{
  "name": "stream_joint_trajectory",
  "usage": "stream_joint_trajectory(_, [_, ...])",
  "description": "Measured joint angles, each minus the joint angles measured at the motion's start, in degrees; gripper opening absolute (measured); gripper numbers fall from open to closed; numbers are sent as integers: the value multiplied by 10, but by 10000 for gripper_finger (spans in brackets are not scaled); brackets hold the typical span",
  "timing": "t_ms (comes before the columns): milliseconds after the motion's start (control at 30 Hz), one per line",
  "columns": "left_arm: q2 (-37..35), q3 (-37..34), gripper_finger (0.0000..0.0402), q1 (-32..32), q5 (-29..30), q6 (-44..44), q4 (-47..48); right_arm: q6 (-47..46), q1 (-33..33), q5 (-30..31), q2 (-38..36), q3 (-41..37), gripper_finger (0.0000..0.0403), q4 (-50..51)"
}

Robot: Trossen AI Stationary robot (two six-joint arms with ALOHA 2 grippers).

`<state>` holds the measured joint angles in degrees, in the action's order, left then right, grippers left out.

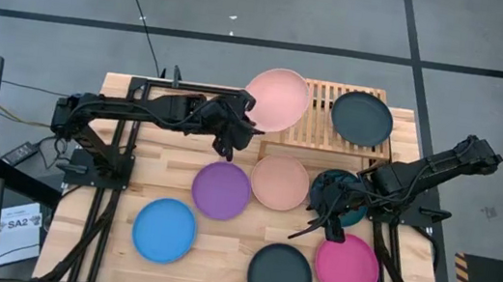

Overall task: Place and stack plates onto a shelf
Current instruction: Put the left light orange plate on the shelf

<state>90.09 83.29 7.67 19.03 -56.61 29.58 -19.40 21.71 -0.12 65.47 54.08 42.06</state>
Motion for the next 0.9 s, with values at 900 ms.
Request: stream_joint_trajectory(900, [153,0,22,13,-13,-77,-182,0,0,0,0,0,193,-4])
